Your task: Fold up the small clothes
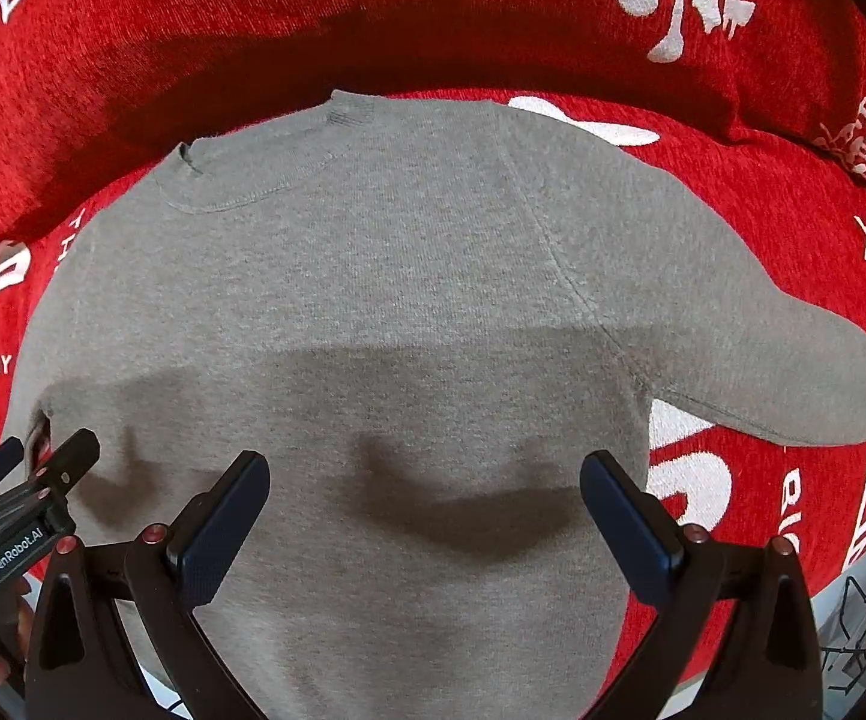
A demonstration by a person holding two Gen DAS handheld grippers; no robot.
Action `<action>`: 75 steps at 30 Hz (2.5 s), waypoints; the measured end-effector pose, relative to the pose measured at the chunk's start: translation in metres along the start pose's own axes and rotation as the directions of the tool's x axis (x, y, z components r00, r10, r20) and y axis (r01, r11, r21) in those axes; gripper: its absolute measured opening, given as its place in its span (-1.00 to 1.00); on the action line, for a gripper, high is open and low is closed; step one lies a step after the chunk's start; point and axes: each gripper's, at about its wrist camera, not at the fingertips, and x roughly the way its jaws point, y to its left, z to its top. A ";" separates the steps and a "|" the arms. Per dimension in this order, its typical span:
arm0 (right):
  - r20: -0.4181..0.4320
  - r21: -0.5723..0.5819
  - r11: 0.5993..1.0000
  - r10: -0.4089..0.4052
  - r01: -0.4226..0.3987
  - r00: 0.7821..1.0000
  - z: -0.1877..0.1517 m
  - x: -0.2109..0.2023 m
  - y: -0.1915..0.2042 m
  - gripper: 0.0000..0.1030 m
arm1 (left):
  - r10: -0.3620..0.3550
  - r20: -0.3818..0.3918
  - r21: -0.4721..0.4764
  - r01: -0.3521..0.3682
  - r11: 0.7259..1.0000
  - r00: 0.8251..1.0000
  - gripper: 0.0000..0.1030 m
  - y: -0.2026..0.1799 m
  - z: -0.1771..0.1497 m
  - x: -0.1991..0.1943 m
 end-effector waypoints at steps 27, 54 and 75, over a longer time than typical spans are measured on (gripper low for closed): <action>0.000 -0.008 1.000 0.001 -0.001 1.000 0.002 -0.002 0.002 1.00 | 0.001 -0.001 0.004 -0.001 1.000 1.000 1.00 -0.003 0.003 -0.001; 0.007 -0.018 1.000 0.011 -0.011 1.000 -0.001 -0.004 0.003 1.00 | 0.001 0.001 0.001 -0.001 1.000 1.000 1.00 -0.005 0.005 -0.002; 0.005 -0.025 1.000 0.000 0.000 1.000 -0.004 -0.004 0.006 1.00 | -0.034 -0.001 -0.009 0.034 0.999 0.999 1.00 -0.001 0.001 -0.004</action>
